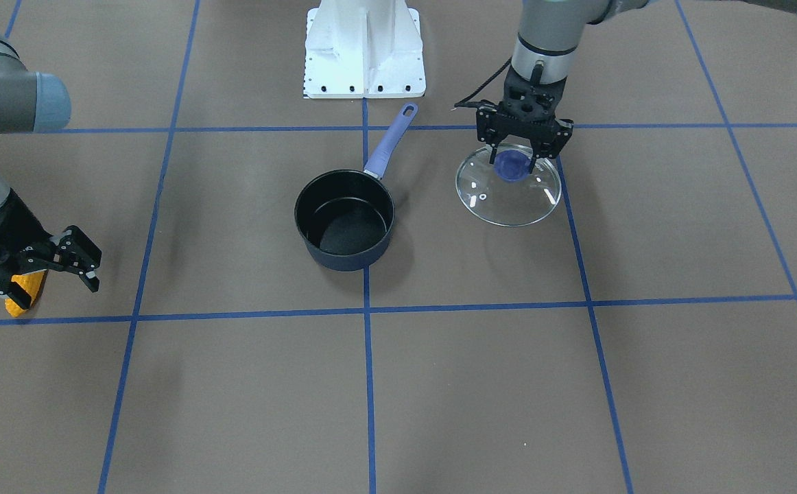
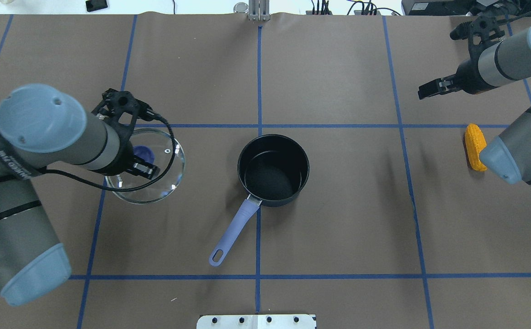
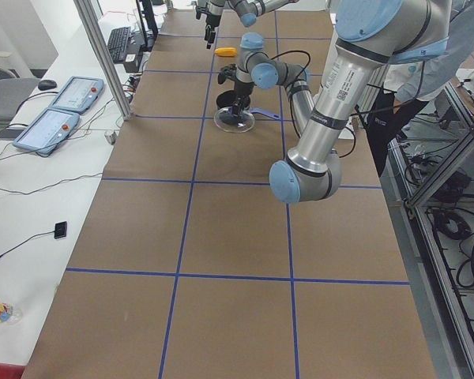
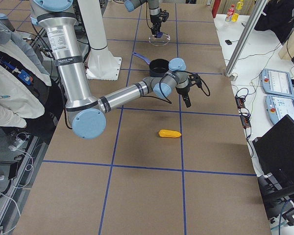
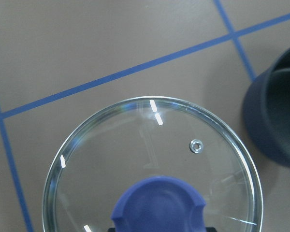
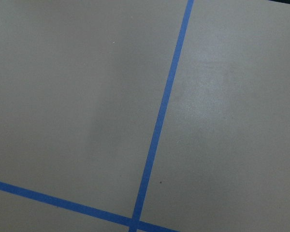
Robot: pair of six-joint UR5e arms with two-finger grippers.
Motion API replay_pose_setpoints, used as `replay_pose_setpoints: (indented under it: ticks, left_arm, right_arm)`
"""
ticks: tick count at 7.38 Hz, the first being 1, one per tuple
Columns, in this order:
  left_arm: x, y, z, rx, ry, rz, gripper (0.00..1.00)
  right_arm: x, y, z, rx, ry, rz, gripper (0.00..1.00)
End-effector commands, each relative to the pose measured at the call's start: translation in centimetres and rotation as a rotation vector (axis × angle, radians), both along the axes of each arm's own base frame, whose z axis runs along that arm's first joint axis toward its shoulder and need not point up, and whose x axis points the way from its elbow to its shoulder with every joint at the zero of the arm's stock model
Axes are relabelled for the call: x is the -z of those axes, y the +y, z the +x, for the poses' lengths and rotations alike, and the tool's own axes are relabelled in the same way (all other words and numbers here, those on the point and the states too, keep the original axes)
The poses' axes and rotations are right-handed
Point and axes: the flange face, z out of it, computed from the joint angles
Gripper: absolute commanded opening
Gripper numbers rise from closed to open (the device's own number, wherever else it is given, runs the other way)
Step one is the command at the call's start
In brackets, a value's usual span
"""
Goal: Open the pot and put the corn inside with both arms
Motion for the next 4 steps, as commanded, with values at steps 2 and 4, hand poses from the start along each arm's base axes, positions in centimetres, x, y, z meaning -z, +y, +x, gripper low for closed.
replay_pose_setpoints:
  ticks: [2, 4]
  left_arm:
    - [-11.0, -0.2, -7.0, -0.114, -0.062, 0.056, 0.45]
    - [-16.1, -0.4, -8.6, -0.153, -0.1, 0.091, 0.45]
  right_arm:
    - [-0.3, 0.1, -0.2, -0.007, 0.013, 0.004, 1.0]
    - [-0.3, 0.2, -0.6, -0.004, 0.017, 0.006, 1.0]
